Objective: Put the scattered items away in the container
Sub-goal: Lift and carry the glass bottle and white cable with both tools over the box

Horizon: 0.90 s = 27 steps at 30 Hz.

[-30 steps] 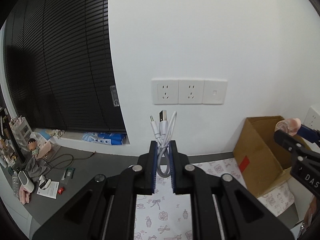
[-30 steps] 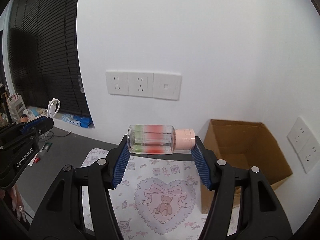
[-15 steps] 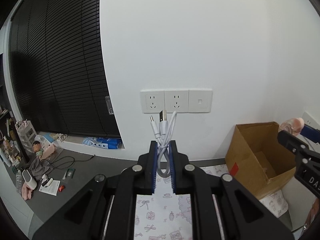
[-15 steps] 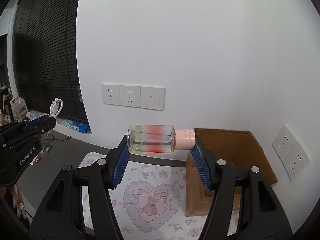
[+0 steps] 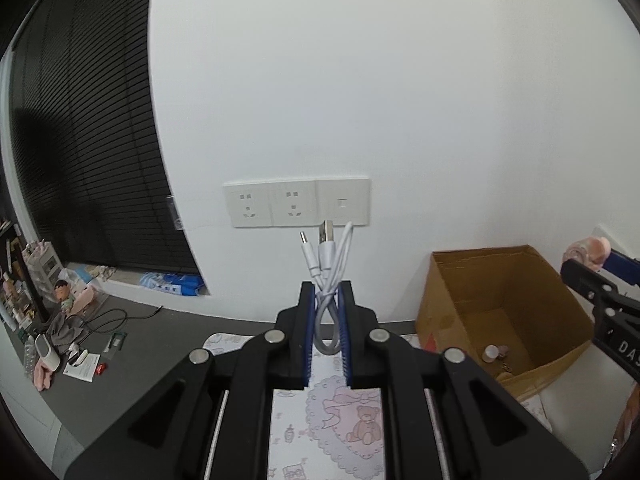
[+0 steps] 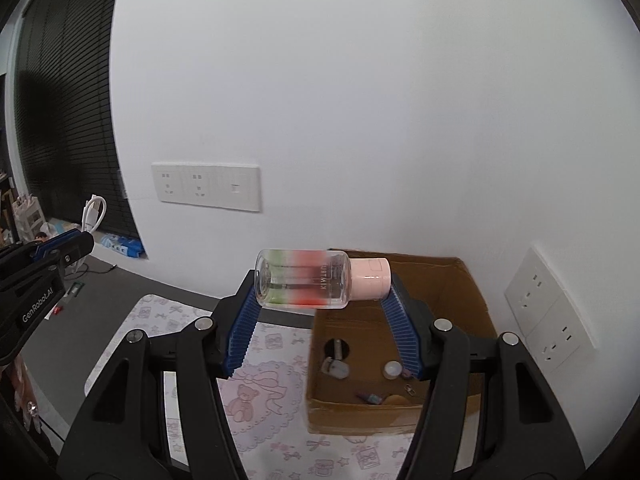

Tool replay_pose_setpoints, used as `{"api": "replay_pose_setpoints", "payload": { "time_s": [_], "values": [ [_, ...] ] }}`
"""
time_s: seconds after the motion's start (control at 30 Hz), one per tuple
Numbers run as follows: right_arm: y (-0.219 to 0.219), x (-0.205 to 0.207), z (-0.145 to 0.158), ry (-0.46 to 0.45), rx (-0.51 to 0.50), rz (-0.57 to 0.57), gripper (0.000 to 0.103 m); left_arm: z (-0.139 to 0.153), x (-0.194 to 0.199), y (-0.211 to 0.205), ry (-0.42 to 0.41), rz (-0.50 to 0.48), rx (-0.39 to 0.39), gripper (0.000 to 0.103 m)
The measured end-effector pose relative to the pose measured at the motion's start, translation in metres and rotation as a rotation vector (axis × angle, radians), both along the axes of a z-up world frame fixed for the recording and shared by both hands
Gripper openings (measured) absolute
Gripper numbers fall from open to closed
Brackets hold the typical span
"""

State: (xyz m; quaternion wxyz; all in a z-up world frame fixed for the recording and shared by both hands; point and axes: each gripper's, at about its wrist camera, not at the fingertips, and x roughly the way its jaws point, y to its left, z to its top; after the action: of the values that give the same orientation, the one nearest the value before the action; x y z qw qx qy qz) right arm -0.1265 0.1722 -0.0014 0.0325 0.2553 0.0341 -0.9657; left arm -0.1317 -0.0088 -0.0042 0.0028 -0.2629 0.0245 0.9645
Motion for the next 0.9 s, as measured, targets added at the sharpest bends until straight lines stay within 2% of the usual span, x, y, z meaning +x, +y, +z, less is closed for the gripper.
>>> {"api": "replay_pose_setpoints", "payload": {
  "time_s": [0.5, 0.9],
  "values": [
    [0.075, -0.014, -0.016, -0.057, -0.003, -0.216, 0.062, -0.009, -0.051, 0.091, -0.059, -0.228, -0.009, 0.011],
    [0.12, -0.034, -0.05, -0.135, -0.018, -0.327, 0.063, -0.056, -0.094, 0.15, -0.164, -0.351, -0.039, 0.011]
  ]
}}
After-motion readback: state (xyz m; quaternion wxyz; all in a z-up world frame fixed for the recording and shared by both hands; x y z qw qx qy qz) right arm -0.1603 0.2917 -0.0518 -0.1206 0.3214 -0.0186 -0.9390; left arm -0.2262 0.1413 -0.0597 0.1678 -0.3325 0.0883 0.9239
